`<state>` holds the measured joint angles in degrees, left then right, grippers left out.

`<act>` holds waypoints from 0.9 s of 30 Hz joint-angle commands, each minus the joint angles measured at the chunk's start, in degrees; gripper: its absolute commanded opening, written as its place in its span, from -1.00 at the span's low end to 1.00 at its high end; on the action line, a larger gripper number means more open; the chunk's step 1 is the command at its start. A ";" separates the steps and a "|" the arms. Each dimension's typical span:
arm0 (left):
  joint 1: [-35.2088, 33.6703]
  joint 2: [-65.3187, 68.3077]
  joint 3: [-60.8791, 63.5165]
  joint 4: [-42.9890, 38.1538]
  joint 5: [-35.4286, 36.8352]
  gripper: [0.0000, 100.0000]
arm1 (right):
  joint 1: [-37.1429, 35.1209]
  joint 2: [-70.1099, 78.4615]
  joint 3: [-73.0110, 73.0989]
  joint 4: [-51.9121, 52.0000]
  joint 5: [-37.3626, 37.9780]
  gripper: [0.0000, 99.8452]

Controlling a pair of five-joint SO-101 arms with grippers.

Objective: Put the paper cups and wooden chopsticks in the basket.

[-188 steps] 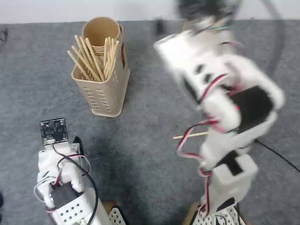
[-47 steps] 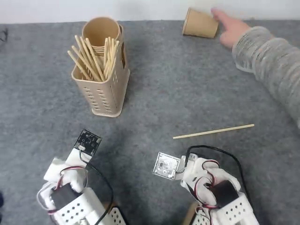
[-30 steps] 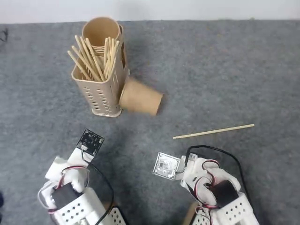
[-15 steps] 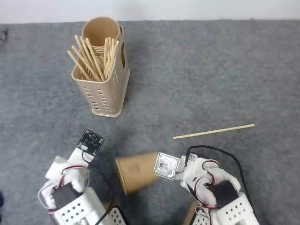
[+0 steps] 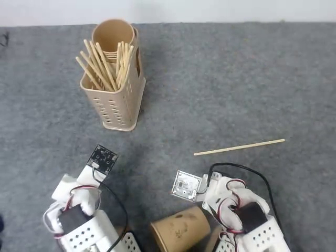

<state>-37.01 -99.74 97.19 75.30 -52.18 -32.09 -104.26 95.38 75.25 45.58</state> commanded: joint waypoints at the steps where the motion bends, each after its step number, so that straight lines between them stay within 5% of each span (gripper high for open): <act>1: 0.26 -0.26 -0.48 0.35 -0.09 -0.97 | -0.48 0.40 1.05 1.89 1.05 -0.85; 27: 0.62 -0.26 -0.48 -6.15 0.18 -0.97 | -0.22 0.40 1.05 2.68 1.14 -0.85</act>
<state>-36.92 -99.74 97.19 70.37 -52.18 -32.09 -104.26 95.38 75.52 45.58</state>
